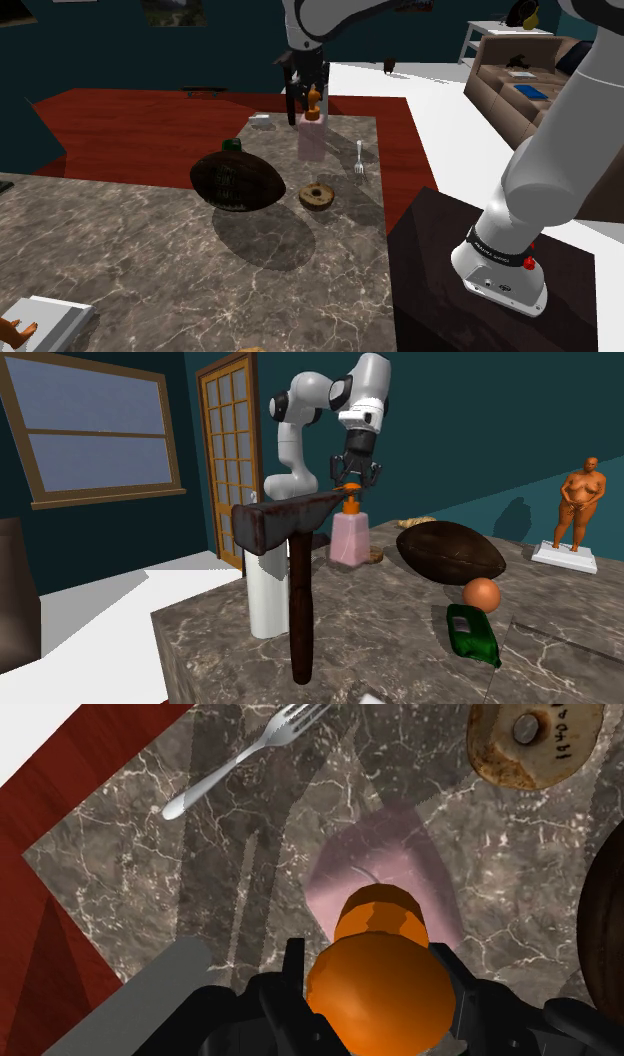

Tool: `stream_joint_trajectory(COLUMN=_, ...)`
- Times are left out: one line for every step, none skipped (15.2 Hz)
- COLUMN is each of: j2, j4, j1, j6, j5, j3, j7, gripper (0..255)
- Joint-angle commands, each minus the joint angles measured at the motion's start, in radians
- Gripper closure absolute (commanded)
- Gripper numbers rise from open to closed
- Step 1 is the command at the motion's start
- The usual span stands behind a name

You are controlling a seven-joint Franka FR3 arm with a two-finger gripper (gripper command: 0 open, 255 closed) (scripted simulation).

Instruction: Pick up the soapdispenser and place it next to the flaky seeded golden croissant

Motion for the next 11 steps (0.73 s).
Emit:
stream_joint_trajectory(j2=-0.002, j4=0.026, j1=0.001, j6=-0.028, j5=0.002, j3=0.001, j7=-0.003, gripper=255)
stream_joint_trajectory(j2=-0.002, j4=0.039, j1=0.001, j6=-0.041, j5=0.003, j3=0.002, j7=-0.006, gripper=255)
stream_joint_trajectory(j2=-0.002, j4=0.052, j1=0.002, j6=-0.054, j5=0.004, j3=0.002, j7=-0.008, gripper=255)
stream_joint_trajectory(j2=-0.002, j4=0.065, j1=0.002, j6=-0.067, j5=0.004, j3=0.002, j7=-0.011, gripper=255)
stream_joint_trajectory(j2=-0.002, j4=0.079, j1=0.002, j6=-0.08, j5=0.005, j3=0.002, j7=-0.013, gripper=255)
stream_joint_trajectory(j2=-0.001, j4=0.093, j1=0.002, j6=-0.093, j5=0.005, j3=0.002, j7=-0.016, gripper=255)
stream_joint_trajectory(j2=-0.001, j4=0.107, j1=0.002, j6=-0.106, j5=0.006, j3=0.003, j7=-0.018, gripper=255)
stream_joint_trajectory(j2=0.0, j4=0.121, j1=0.002, j6=-0.12, j5=0.006, j3=0.003, j7=-0.02, gripper=255)
stream_joint_trajectory(j2=0.001, j4=0.136, j1=0.003, j6=-0.133, j5=0.007, j3=0.003, j7=-0.023, gripper=255)
stream_joint_trajectory(j2=0.003, j4=0.151, j1=0.003, j6=-0.147, j5=0.007, j3=0.003, j7=-0.025, gripper=255)
stream_joint_trajectory(j2=0.005, j4=0.166, j1=0.003, j6=-0.16, j5=0.007, j3=0.004, j7=-0.027, gripper=255)
